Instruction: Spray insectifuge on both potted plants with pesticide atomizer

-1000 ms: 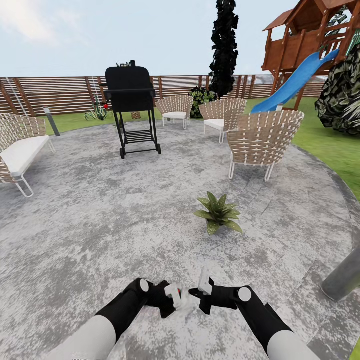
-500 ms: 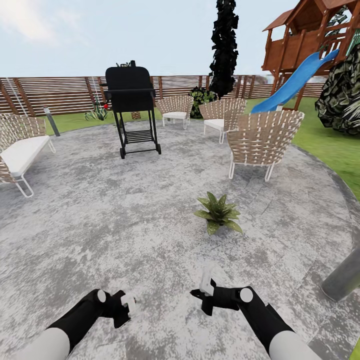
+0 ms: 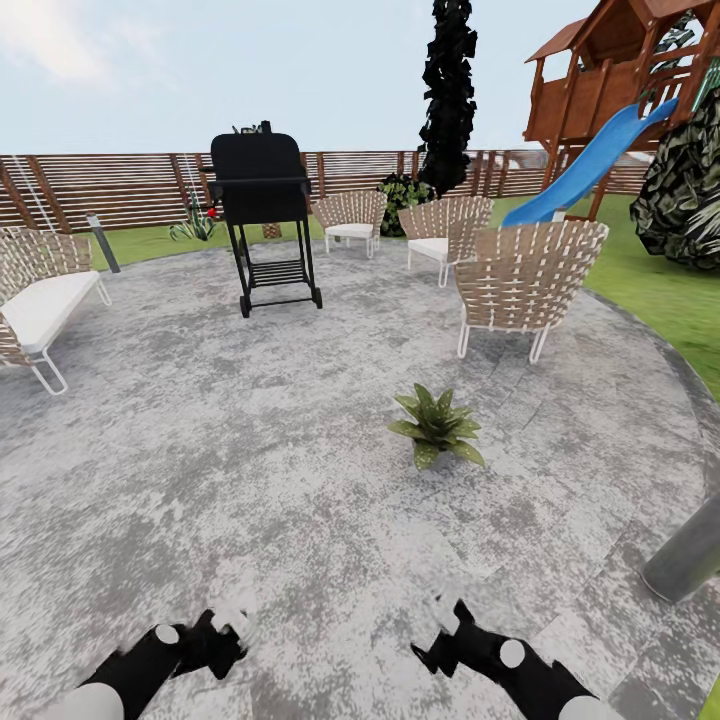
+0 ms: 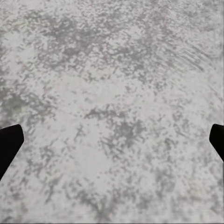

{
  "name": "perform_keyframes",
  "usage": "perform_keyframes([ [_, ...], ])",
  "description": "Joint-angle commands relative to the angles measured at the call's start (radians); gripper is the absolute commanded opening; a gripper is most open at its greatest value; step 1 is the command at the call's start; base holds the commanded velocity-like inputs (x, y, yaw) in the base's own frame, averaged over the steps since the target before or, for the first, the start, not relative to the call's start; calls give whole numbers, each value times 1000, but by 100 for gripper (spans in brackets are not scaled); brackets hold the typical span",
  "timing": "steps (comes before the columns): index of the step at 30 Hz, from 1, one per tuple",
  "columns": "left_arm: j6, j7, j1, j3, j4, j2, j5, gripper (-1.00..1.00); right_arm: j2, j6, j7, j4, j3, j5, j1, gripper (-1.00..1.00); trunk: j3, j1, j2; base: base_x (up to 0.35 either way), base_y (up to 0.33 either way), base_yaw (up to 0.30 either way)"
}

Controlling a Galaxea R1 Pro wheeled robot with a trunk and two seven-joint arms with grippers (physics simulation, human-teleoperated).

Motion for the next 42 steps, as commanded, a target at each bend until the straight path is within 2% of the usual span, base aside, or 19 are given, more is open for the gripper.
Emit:
perform_keyframes([
  [1,-41,28,-1,19,35,0,32,-100,2,-5,-76,57,2,1,-1,100,-1,0,0,0,0,0],
  [3,-120,93,-1,31,99,-1,91,-100,5,-19,-185,116,-6,-5,1,100,-1,0,0,0,0,0],
  [5,-162,149,0,34,150,-2,133,-100,8,-55,-265,135,-31,-35,5,100,-1,0,0,0,0,0],
  [7,-190,214,9,37,195,0,207,-100,10,-134,-376,147,-69,-132,28,100,-1,0,0,0,0,0],
  [10,-256,242,55,38,201,2,313,-100,10,-196,-434,151,-81,-237,57,100,-1,0,0,0,0,0],
  [12,-280,246,68,38,207,6,347,-100,11,-206,-442,150,-84,-260,62,100,-1,0,0,0,0,0],
  [16,-292,249,98,40,210,9,372,-100,13,-210,-445,145,-82,-268,64,100,-1,0,0,0,0,0],
  [20,-299,249,104,41,210,12,406,-100,11,-211,-446,145,-86,-274,64,100,-1,0,0,0,0,0],
  [21,-300,250,106,40,211,14,418,-100,10,-214,-447,152,-86,-302,70,100,-1,0,0,0,0,0],
  [22,-300,252,107,40,212,14,420,-100,14,-214,-455,153,-86,-308,83,100,-1,0,0,0,0,0],
  [23,-300,264,108,40,213,14,421,-100,12,-213,-459,154,-85,-310,97,100,-1,0,0,0,0,0],
  [27,-302,376,110,39,214,9,425,-100,6,-214,-461,154,-87,-312,121,100,-1,0,0,0,0,0],
  [33,-305,396,119,39,217,5,428,-100,3,-215,-461,153,-88,-316,129,100,-1,0,0,0,0,0],
  [34,-305,396,122,39,217,5,429,-100,3,-218,-461,153,-88,-322,130,100,-1,0,0,0,0,0],
  [39,-305,397,128,41,216,7,430,-100,3,-254,-460,153,-99,-423,137,100,-1,0,0,0,0,0],
  [42,-305,397,128,41,216,4,435,-100,3,-257,-459,153,-99,-438,139,100,-1,0,0,0,0,9],
])
